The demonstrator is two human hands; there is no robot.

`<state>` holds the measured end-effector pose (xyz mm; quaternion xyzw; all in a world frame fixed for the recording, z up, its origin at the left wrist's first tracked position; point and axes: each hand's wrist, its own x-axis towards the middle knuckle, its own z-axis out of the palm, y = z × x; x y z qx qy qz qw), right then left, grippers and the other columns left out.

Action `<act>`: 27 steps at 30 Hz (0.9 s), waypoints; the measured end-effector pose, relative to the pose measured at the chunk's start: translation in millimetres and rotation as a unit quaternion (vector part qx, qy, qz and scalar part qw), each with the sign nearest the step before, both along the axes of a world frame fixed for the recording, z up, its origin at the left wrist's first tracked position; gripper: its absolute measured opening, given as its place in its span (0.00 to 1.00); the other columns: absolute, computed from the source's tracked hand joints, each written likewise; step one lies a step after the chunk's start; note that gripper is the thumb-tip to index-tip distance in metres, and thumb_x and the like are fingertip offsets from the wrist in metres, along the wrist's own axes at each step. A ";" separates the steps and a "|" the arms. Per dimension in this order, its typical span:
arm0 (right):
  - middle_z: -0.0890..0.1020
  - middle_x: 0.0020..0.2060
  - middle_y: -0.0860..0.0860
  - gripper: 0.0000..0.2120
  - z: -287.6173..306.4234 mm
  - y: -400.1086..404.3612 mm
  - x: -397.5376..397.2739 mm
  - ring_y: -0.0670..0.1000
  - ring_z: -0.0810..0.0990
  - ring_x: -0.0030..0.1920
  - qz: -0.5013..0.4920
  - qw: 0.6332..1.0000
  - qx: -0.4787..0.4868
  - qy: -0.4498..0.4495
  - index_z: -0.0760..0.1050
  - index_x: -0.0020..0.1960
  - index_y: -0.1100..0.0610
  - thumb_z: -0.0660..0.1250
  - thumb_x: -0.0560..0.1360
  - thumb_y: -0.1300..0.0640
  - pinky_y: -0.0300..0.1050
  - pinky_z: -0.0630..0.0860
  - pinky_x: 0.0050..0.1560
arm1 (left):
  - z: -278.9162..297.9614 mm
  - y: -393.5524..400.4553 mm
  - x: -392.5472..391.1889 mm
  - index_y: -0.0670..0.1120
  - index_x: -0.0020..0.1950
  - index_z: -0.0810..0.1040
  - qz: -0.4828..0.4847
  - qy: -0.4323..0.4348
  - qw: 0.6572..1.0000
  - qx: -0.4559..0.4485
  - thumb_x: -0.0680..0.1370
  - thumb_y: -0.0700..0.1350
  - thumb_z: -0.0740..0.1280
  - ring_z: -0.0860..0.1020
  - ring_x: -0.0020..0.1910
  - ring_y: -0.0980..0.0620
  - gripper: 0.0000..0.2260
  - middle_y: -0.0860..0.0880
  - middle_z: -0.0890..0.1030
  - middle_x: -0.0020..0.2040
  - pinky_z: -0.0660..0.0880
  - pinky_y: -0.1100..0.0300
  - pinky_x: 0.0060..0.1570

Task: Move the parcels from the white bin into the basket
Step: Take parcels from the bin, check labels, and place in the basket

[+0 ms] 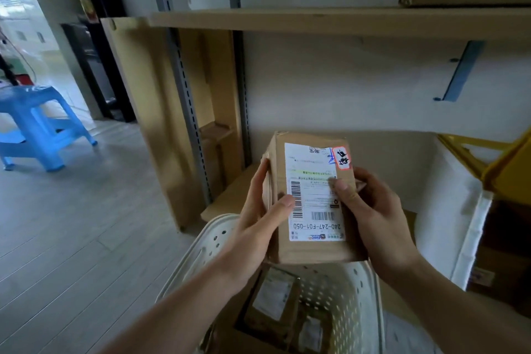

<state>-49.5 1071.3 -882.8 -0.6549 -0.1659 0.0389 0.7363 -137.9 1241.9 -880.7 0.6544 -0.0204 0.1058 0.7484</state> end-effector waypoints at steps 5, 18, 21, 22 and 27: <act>0.87 0.50 0.56 0.21 1.3 5.0 0.6 0.57 0.87 0.52 0.014 1.000 -0.005 -0.012 0.78 0.62 0.51 0.74 0.72 0.47 0.62 0.82 0.58 | -13.5 13.9 7.2 0.67 0.78 0.56 -0.016 -0.004 1.000 -0.008 0.80 0.50 0.61 0.74 0.72 0.51 0.29 0.56 0.75 0.73 0.73 0.43 0.70; 0.79 0.68 0.48 0.36 2.7 5.9 0.7 0.55 0.85 0.60 0.150 0.988 0.004 0.047 0.65 0.75 0.38 0.75 0.71 0.48 0.57 0.82 0.59 | -10.4 13.8 10.8 0.63 0.79 0.54 0.067 -0.023 0.994 -0.086 0.71 0.49 0.72 0.80 0.65 0.44 0.42 0.48 0.83 0.63 0.72 0.33 0.67; 0.78 0.68 0.50 0.43 3.4 2.0 4.9 0.54 0.81 0.65 0.105 0.990 0.024 0.090 0.62 0.74 0.29 0.77 0.63 0.40 0.58 0.79 0.59 | -5.1 14.1 14.2 0.70 0.77 0.53 0.097 -0.017 0.985 -0.140 0.69 0.43 0.74 0.82 0.63 0.44 0.46 0.49 0.85 0.60 0.73 0.28 0.61; 0.79 0.67 0.51 0.44 3.2 0.3 6.6 0.55 0.80 0.66 0.093 0.990 0.032 0.105 0.63 0.73 0.29 0.78 0.61 0.39 0.61 0.78 0.60 | -3.4 15.0 15.1 0.71 0.76 0.54 0.101 -0.022 0.982 -0.157 0.69 0.41 0.74 0.81 0.64 0.43 0.46 0.49 0.84 0.61 0.74 0.27 0.59; 0.87 0.55 0.56 0.38 7.7 2.4 -1.8 0.60 0.87 0.54 0.147 0.972 0.064 0.173 0.66 0.73 0.46 0.80 0.68 0.54 0.59 0.84 0.53 | -0.3 12.4 17.2 0.69 0.70 0.63 0.103 -0.027 0.975 -0.195 0.68 0.36 0.75 0.80 0.65 0.38 0.42 0.46 0.82 0.64 0.79 0.29 0.50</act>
